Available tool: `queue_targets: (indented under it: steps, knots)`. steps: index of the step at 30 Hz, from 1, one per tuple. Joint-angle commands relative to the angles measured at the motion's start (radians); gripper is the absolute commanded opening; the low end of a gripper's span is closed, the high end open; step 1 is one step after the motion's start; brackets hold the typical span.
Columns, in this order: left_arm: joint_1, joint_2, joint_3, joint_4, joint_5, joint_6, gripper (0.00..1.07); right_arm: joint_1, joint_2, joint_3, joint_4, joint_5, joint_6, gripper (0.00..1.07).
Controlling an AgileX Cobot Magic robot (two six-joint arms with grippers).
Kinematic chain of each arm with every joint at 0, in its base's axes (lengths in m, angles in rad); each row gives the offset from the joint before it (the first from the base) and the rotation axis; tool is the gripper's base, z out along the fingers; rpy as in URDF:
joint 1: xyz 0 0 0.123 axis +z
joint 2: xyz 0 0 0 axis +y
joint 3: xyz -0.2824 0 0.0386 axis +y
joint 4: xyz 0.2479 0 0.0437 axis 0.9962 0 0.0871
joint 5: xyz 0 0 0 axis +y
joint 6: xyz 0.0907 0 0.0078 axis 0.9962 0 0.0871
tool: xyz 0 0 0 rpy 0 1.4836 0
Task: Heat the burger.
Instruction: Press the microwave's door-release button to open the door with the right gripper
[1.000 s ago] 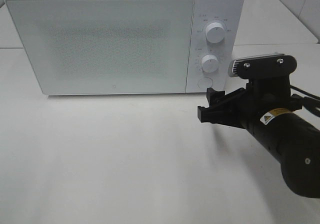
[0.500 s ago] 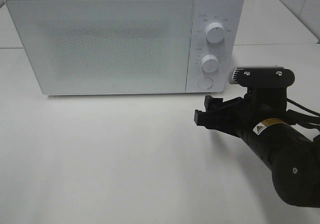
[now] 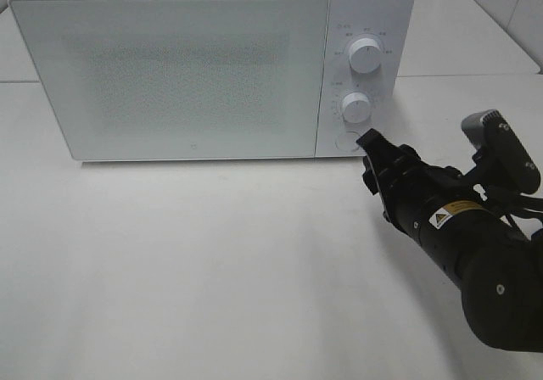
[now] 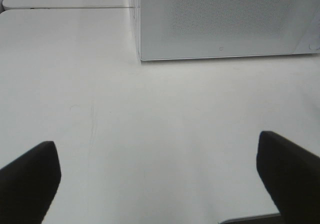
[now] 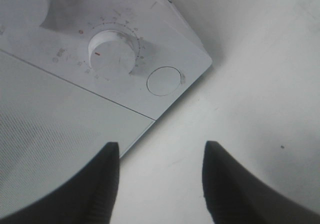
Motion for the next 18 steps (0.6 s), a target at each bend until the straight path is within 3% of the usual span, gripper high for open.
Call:
queue_targets:
  steps: [1, 2, 3, 5, 10, 18]
  knots:
    - [0.002, -0.007, 0.001, -0.001, -0.014, -0.002, 1.0, 0.003, -0.003, 0.0, -0.001, -0.014, 0.207, 0.31]
    - [0.002, -0.007, 0.001, -0.001, -0.014, -0.002, 1.0, 0.003, -0.003, 0.0, -0.001, -0.014, 0.287, 0.22]
    - [0.002, -0.007, 0.001, -0.001, -0.014, -0.002, 1.0, 0.003, -0.003, 0.0, -0.001, -0.014, 0.287, 0.22]
    - [0.002, -0.007, 0.001, -0.001, -0.014, -0.002, 1.0, 0.003, -0.003, 0.0, -0.002, -0.014, 0.368, 0.12]
    - [0.002, -0.007, 0.001, -0.001, -0.014, -0.002, 1.0, 0.003, -0.003, 0.0, -0.004, -0.002, 0.406, 0.0]
    - [0.002, -0.007, 0.001, -0.001, -0.014, -0.002, 1.0, 0.0, 0.005, -0.001, -0.002, -0.004, 0.422, 0.0]
